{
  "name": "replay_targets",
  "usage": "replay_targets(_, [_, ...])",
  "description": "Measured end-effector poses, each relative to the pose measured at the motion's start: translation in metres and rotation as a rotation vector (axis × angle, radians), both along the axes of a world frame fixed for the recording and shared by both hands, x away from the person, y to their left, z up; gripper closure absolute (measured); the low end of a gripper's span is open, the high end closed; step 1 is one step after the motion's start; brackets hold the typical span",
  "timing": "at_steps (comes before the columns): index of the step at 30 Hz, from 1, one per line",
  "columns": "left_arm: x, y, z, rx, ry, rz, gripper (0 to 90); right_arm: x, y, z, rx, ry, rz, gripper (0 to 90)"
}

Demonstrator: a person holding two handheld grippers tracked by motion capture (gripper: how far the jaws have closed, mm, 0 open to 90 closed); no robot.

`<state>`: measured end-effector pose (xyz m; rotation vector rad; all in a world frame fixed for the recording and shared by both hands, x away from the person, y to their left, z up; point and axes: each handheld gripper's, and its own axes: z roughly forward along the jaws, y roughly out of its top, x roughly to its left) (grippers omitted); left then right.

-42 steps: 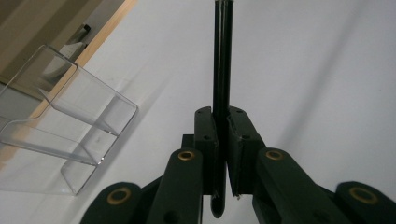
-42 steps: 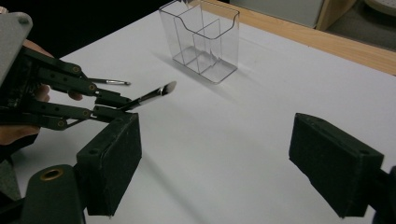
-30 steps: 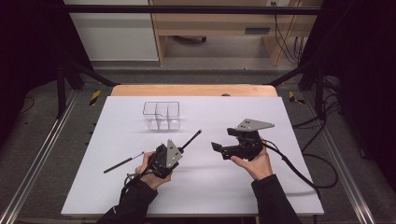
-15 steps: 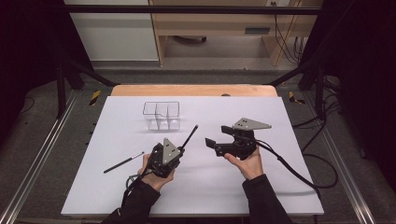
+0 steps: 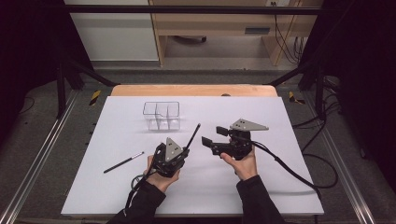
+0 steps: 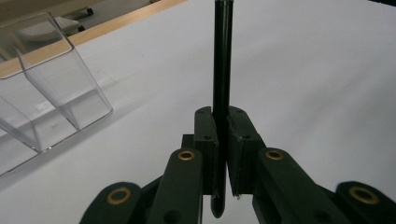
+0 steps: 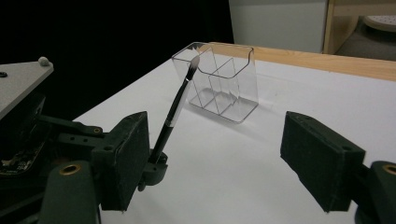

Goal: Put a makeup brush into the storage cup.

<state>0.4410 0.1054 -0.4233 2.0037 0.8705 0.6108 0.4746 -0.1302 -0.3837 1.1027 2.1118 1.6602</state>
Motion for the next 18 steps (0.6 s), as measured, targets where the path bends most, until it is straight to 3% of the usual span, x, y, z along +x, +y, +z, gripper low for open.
replay_targets(7, [0.001,-0.006,0.0,-0.024,0.004,0.01,83.3,0.001,0.004,-0.005,0.009,0.014,-0.007,26.5])
replay_targets(18, [-0.001,-0.012,-0.001,-0.026,0.012,-0.001,83.3,0.002,0.009,-0.01,0.035,0.032,-0.013,32.1])
